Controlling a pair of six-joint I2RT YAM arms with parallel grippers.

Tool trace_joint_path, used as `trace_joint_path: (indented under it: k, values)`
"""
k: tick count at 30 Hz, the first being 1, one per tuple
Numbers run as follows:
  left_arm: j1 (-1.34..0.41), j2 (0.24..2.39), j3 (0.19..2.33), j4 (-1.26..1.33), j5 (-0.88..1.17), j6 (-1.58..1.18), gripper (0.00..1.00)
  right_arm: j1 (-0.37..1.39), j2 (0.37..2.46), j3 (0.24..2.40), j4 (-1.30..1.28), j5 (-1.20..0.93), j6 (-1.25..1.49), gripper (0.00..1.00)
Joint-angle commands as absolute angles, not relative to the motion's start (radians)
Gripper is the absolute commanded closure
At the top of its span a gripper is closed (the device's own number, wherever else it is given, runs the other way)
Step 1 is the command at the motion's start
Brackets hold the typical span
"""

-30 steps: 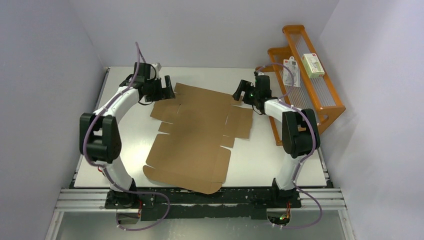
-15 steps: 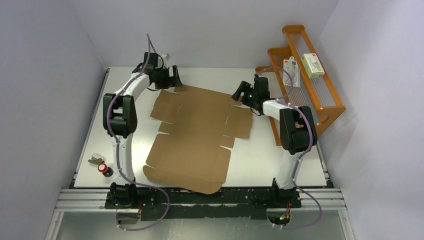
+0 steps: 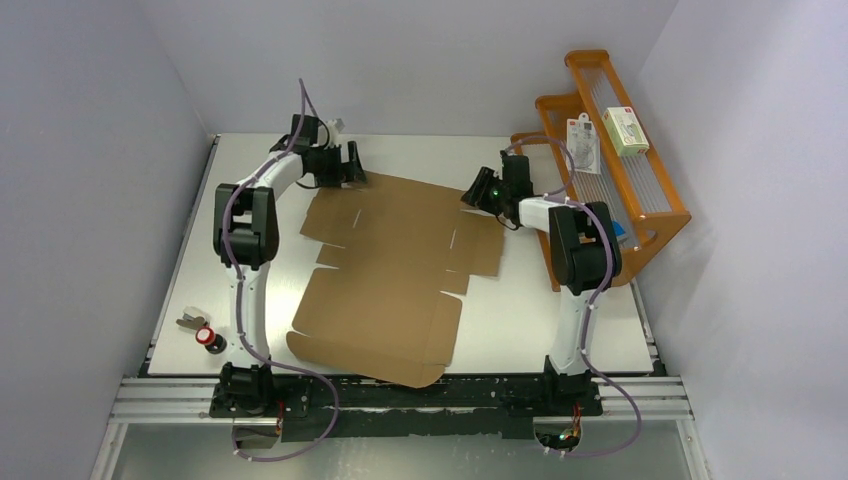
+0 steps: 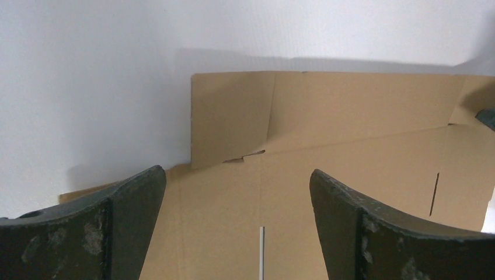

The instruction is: Fold the paper box

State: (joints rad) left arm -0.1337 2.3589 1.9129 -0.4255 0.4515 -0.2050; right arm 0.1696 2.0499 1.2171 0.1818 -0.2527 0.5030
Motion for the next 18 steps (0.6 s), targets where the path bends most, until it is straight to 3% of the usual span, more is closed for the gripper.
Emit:
trace_joint_path:
  k: [1, 10, 14, 18]
  values:
    - [-0.112, 2.315, 1.817, -0.345, 0.498, -0.213, 0.02, 0.166, 2.098, 1.281, 0.203, -0.335, 0.46, 0.5]
    - [-0.106, 2.167, 1.538, -0.257, 0.521, -0.263, 0.02, 0.167, 2.127, 1.338, 0.158, -0.41, 0.405, 0.52]
    - [-0.109, 2.078, 1.404, -0.202, 0.553, -0.304, 0.08, 0.166, 2.109, 1.327, 0.143, -0.436, 0.378, 0.52]
    - [-0.109, 1.982, 1.333, -0.19, 0.512, -0.319, 0.08, 0.165, 2.089, 1.303, 0.146, -0.448, 0.359, 0.47]
